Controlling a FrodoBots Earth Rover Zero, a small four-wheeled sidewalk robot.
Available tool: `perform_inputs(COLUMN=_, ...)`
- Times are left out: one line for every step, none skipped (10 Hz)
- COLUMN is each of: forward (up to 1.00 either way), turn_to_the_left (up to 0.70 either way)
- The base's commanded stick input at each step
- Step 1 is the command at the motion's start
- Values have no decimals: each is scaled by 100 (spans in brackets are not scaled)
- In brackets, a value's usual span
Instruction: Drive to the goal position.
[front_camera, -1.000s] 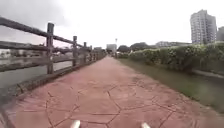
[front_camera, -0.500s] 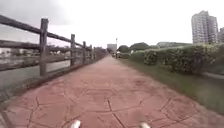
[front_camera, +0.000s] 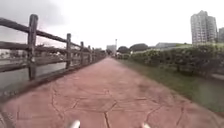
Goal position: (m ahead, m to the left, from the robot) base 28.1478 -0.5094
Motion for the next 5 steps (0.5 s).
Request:
perform_inputs(forward=70, turn_to_the_left=0)
perform_inputs(forward=70, turn_to_the_left=0)
perform_inputs(forward=70, turn_to_the_left=0)
perform_inputs(forward=70, turn_to_the_left=0)
perform_inputs(forward=70, turn_to_the_left=0)
